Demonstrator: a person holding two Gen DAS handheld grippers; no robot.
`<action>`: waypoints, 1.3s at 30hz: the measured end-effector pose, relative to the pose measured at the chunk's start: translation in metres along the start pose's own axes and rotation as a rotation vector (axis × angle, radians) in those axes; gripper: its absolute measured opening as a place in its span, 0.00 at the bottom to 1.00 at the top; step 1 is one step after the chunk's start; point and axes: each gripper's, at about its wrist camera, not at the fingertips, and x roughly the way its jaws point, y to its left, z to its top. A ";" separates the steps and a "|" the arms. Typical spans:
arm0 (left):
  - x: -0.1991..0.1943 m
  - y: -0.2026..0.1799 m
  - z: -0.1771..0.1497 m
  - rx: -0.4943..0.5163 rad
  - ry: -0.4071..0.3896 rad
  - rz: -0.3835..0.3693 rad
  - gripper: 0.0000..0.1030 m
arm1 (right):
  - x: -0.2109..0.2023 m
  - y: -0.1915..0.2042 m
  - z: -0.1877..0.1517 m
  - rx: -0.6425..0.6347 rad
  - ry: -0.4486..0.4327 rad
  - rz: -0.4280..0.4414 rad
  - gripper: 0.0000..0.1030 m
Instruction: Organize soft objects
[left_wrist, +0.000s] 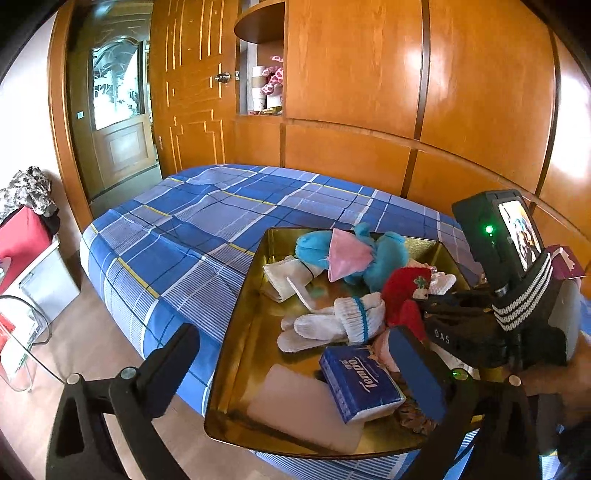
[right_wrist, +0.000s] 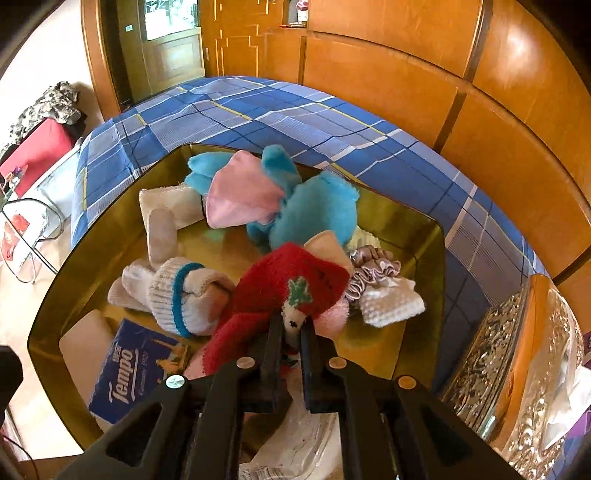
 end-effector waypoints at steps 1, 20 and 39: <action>0.000 -0.001 0.000 0.000 0.001 0.001 1.00 | -0.001 -0.001 -0.001 0.007 0.000 0.010 0.09; -0.004 -0.001 0.002 -0.018 0.002 0.030 1.00 | -0.045 -0.016 -0.021 0.138 -0.159 -0.035 0.48; -0.017 -0.033 -0.005 0.046 -0.013 0.045 1.00 | -0.109 -0.027 -0.078 0.230 -0.341 -0.217 0.62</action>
